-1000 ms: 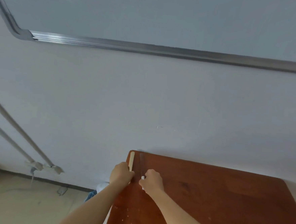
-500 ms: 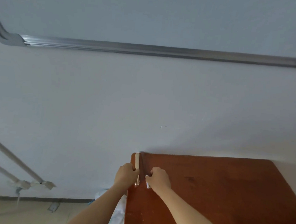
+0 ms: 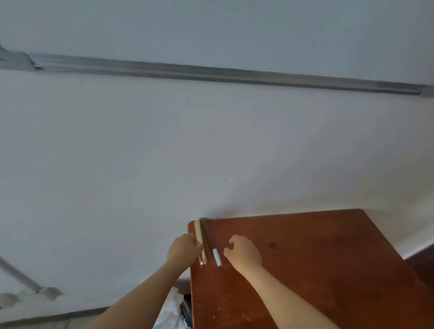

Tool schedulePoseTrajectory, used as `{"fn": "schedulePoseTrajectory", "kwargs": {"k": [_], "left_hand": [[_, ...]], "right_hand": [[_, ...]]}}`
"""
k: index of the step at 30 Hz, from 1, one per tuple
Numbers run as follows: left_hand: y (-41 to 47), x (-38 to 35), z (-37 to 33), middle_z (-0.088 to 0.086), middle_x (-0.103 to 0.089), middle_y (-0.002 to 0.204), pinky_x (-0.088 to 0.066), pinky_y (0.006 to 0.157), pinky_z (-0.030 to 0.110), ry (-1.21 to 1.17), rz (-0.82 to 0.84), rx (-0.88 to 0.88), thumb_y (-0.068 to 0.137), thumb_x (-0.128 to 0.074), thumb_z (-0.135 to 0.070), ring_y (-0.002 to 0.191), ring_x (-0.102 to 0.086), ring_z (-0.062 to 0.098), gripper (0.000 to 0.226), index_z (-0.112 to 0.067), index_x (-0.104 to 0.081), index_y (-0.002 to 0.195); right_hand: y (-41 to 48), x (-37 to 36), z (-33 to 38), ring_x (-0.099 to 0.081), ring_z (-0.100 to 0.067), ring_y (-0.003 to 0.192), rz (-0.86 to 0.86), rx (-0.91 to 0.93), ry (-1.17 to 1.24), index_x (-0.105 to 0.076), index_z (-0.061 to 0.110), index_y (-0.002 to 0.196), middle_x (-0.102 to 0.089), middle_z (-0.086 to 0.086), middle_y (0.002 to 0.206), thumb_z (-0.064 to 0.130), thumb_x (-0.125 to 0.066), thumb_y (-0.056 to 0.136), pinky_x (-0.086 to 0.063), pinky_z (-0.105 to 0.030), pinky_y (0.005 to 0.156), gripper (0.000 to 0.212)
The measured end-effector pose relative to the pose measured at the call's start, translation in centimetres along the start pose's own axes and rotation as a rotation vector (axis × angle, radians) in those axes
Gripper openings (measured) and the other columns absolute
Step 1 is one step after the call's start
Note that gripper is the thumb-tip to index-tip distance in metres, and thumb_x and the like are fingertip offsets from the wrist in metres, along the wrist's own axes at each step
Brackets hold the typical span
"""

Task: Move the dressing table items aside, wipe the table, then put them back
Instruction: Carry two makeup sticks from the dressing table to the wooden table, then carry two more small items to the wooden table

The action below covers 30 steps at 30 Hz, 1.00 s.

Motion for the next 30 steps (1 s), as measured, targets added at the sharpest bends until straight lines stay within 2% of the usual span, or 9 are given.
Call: {"fn": "schedulePoseTrajectory", "kwargs": {"k": [5,6,8,10,15,19,25,28,30], "left_hand": [[-1.0,0.7,0.1,-0.003,-0.044,0.065,-0.032,0.052,0.02,0.045,0.027,-0.065,0.085,-0.046,-0.015,0.057,-0.041,0.008,0.023,-0.013,-0.044,0.063],[-1.4,0.9,-0.2,-0.002,-0.047,0.07,-0.036,0.057,0.021,0.084,0.026,-0.094,0.086,-0.045,-0.016,0.063,-0.045,0.01,0.018,-0.009,-0.053,0.071],[-1.9,1.0,-1.2,0.003,-0.053,0.1,-0.043,0.075,0.027,0.236,-0.002,-0.202,0.091,-0.043,-0.023,0.094,-0.052,0.018,0.025,-0.006,-0.06,0.101],[-3.0,0.8,-3.3,0.005,-0.045,0.127,-0.041,0.09,0.032,0.367,-0.03,-0.363,0.094,-0.04,-0.029,0.121,-0.039,0.023,0.031,-0.011,-0.055,0.114],[-7.6,-2.3,-9.9,0.005,-0.022,0.152,-0.02,0.113,0.043,0.567,0.034,-0.715,0.097,-0.033,-0.037,0.142,-0.012,0.027,0.05,-0.019,-0.027,0.143],[-11.6,-5.6,-14.3,0.004,-0.001,0.158,-0.007,0.117,0.044,0.64,0.074,-0.865,0.098,-0.026,-0.043,0.145,0.006,0.028,0.057,-0.022,-0.01,0.148],[-19.5,-12.0,-20.8,0.002,0.004,0.158,-0.002,0.118,0.042,0.683,0.123,-1.122,0.098,-0.021,-0.046,0.144,0.011,0.023,0.059,-0.022,-0.004,0.149],[-24.8,-16.2,-24.1,0.001,0.005,0.157,0.002,0.117,0.042,0.688,0.16,-1.248,0.098,-0.019,-0.048,0.144,0.013,0.022,0.06,-0.022,-0.001,0.149],[-28.8,-19.1,-26.2,0.001,0.005,0.157,0.002,0.117,0.041,0.672,0.162,-1.33,0.097,-0.014,-0.049,0.144,0.013,0.022,0.06,-0.021,-0.001,0.149]], "right_hand": [[-2.3,1.5,-1.7,-0.054,-0.018,0.11,-0.113,-0.045,0.0,-0.05,0.016,0.127,-0.05,-0.003,0.127,0.029,-0.044,0.095,-0.047,-0.029,0.085,0.035],[-3.0,1.8,-2.2,-0.053,-0.018,0.111,-0.139,-0.056,-0.004,-0.05,0.017,0.127,-0.05,-0.003,0.128,0.03,-0.045,0.095,-0.047,-0.028,0.086,0.035],[-4.5,2.4,-3.1,-0.049,-0.018,0.115,-0.182,-0.066,-0.023,-0.049,0.017,0.127,-0.05,-0.003,0.128,0.032,-0.045,0.095,-0.047,-0.028,0.088,0.036],[-6.3,3.2,-4.0,-0.043,-0.018,0.12,-0.229,-0.072,-0.06,-0.049,0.018,0.128,-0.049,-0.002,0.129,0.033,-0.046,0.095,-0.045,-0.028,0.09,0.037],[-12.5,5.5,-8.7,-0.031,-0.019,0.132,-0.337,-0.198,-0.133,-0.042,0.02,0.134,-0.039,-0.003,0.142,0.036,-0.043,0.094,-0.033,-0.034,0.106,0.043],[-18.2,7.9,-13.3,-0.008,-0.023,0.144,-0.405,-0.314,-0.207,-0.028,0.025,0.143,-0.016,-0.004,0.155,0.043,-0.037,0.095,-0.014,-0.041,0.115,0.052],[-28.0,9.9,-21.0,0.006,-0.024,0.144,-0.474,-0.501,-0.277,-0.012,0.028,0.147,0.002,-0.006,0.157,0.048,-0.036,0.094,-0.002,-0.047,0.115,0.062],[-33.8,10.2,-25.0,-0.01,-0.03,0.144,-0.479,-0.612,-0.305,-0.024,0.026,0.145,-0.013,-0.01,0.156,0.051,-0.049,0.088,-0.011,-0.054,0.113,0.067],[-38.1,10.2,-28.2,-0.048,-0.032,0.126,-0.504,-0.689,-0.353,-0.055,0.026,0.126,-0.05,-0.012,0.137,0.059,-0.072,0.064,-0.041,-0.059,0.094,0.073]]}}
Point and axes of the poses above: each hand's wrist, its own y-axis towards the middle knuckle, its own x-axis out of the back of the hand, z = x × y, the point moved 5 cm from there along y, towards the middle knuckle
